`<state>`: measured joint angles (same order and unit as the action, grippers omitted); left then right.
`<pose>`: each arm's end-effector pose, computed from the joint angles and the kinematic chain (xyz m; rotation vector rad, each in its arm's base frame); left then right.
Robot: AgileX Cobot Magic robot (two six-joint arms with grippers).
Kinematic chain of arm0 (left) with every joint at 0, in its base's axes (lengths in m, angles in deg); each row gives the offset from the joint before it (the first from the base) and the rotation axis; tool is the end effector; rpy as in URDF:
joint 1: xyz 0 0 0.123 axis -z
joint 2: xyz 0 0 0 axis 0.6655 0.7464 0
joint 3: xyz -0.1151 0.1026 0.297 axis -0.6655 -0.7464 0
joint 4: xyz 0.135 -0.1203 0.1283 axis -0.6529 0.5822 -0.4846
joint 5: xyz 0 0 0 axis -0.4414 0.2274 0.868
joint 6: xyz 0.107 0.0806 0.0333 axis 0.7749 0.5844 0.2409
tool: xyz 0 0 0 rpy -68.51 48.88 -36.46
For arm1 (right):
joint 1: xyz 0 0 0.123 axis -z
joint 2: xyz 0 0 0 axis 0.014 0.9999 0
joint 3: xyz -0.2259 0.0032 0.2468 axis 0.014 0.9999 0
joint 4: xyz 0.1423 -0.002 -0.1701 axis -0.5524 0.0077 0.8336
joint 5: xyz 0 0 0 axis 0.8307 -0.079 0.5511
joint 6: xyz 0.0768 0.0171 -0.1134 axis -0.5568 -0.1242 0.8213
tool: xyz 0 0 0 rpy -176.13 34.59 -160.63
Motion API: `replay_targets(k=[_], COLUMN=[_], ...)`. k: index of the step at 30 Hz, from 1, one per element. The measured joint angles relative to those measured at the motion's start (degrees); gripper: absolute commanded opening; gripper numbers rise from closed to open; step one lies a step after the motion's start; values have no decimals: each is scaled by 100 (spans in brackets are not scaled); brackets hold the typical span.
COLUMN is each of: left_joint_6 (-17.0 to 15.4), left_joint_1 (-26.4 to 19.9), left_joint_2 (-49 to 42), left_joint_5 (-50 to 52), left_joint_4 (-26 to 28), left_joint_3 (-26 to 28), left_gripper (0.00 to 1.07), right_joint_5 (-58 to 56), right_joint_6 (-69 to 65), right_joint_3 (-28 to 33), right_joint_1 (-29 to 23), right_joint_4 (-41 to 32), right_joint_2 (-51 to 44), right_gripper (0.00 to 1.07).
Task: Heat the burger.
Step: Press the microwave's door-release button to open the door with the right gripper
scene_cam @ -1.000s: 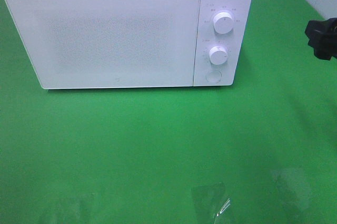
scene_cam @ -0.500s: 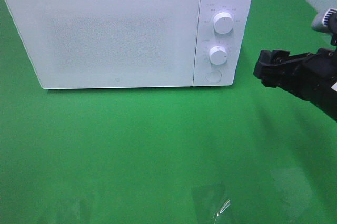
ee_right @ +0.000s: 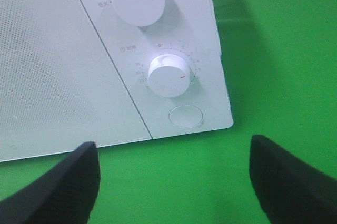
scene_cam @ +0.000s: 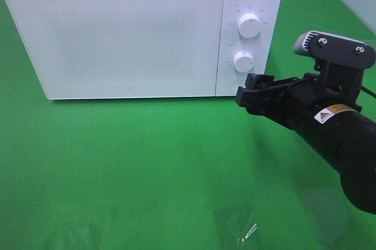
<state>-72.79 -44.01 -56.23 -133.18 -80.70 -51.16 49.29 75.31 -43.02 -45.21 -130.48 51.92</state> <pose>-0.0391 -0.0061 0.2442 0.0438 2.0155 0.0323 0.2535 0.1354 0.2289 0.0703 1.8252 0.2330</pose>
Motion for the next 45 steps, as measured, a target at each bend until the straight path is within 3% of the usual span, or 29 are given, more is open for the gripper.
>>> replay_targets(k=[4, 11, 12, 15, 16, 17, 18, 19, 20, 21, 22, 24, 25, 35, 42, 45], left_joint_6=[0, 0, 0, 0, 0, 0, 0, 0, 0, 0, 0, 0, 0, 0, 0, 0], left_joint_1=[0, 0, 0, 0, 0, 0, 0, 0, 0, 0, 0, 0, 0, 0, 0, 0], left_joint_2=[0, 0, 0, 0, 0, 0, 0, 0, 0, 0, 0, 0, 0, 0, 0, 0], left_joint_5=[0, 0, 0, 0, 0, 0, 0, 0, 0, 0, 0, 0, 0, 0, 0, 0], left_joint_4=[0, 0, 0, 0, 0, 0, 0, 0, 0, 0, 0, 0, 0, 0, 0, 0], left_joint_3=[0, 0, 0, 0, 0, 0, 0, 0, 0, 0, 0, 0, 0, 0, 0, 0], left_gripper=[100, 100, 100, 100, 100, 100, 100, 100, 100, 100, 100, 100, 100, 100, 100, 100], right_joint_5=[11, 103, 109, 109, 126, 126, 126, 126, 126, 126, 126, 115, 23, -315, -384, -458], right_joint_6=[-584, -3083, -3902, -4555, -5111, -5111, -5621, -5621, -6028, -6028, -6337, -6434, -6727, -7156, -7809, -8159], right_joint_3=[-120, -126, -126, -138, -149, -149, -155, -155, -155, -155, -155, -155, -155, -155, -172, -286], right_joint_1=[-40, -40, -40, -40, -40, -40, -40, -40, -40, -40, -40, -40, -40, -40, -6, 201], right_joint_4=[-57, -74, -74, -74, -74, -74, -74, -74, -74, -74, -74, -80, -80, -74, -46, 315], right_joint_2=[143, 149, 149, 149, 149, 149, 149, 149, 149, 149, 149, 149, 149, 172, 699, 957], right_gripper=[74, 62, 55, 48, 40, 40, 30, 30, 21, 21, 12, 7, 0, 0, 0, 0])
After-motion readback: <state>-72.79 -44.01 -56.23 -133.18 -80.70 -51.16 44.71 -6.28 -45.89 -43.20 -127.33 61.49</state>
